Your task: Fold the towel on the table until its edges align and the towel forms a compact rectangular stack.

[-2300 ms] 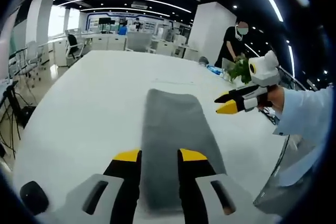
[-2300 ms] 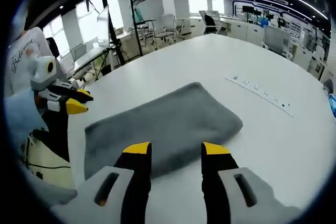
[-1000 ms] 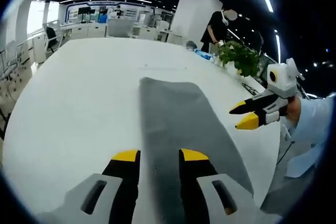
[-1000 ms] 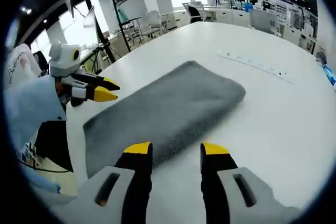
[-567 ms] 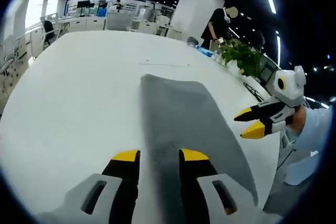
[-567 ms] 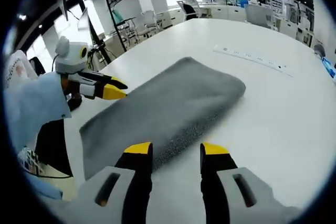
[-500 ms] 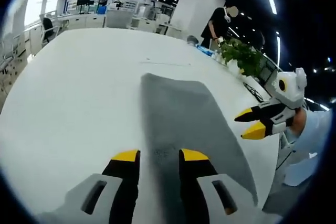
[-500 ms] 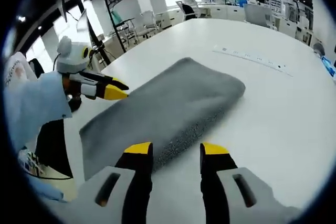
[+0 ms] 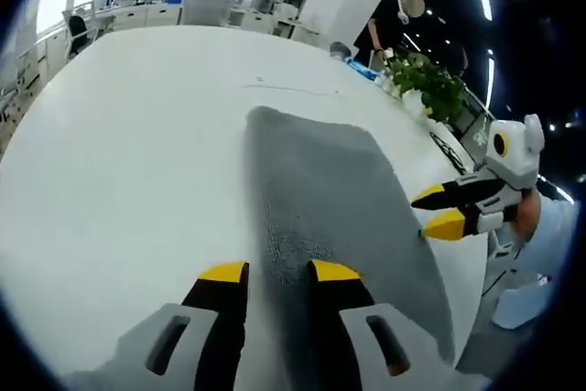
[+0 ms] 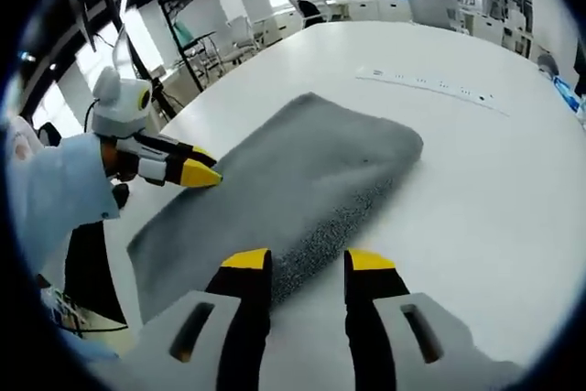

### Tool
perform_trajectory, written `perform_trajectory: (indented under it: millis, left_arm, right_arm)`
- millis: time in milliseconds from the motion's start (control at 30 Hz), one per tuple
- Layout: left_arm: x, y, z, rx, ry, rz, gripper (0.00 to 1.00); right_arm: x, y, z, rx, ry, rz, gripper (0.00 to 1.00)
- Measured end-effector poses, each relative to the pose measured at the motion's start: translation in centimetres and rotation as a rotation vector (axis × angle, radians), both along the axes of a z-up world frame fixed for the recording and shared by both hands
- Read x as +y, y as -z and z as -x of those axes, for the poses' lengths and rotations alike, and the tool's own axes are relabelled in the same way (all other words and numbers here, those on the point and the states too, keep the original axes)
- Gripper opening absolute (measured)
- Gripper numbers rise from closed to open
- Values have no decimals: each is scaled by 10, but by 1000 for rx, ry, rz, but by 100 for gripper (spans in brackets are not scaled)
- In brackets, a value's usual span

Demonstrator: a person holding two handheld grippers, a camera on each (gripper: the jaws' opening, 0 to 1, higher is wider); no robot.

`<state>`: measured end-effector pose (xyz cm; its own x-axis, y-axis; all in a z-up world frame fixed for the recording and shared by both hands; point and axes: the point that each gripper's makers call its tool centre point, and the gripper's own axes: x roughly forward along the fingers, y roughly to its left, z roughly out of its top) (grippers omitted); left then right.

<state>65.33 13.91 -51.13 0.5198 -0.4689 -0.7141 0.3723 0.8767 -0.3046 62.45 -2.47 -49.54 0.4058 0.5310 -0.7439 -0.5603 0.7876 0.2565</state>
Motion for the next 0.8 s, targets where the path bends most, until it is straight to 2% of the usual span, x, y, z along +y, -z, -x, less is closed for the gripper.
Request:
perform_trajectory:
  millis: [67,167,433,467,600,700,800]
  left_arm:
    - [-4,-3,7,7,11,-14,24]
    - [-3,-1,7,3,31,-44,23]
    - [-9,-1,13,-3,52,-73,14]
    - [-3,4,3,-5,57,-75,13]
    - [-4,2,8,-3,48,-66,9]
    - [-9,-1,14,-9,54,-64,7]
    - [-3,5,5,1,54,-55,6]
  right_arm:
    - [0,0,10,8,-3,10,29]
    - [0,6,6,20,9,8,26]
    - [5,18,2,48,19,29,19]
    - [5,19,2,50,18,30,18]
    - [4,18,10,70,36,22,13]
    - [3,19,6,80,41,15,12]
    - [3,21,3,85,45,8,12]
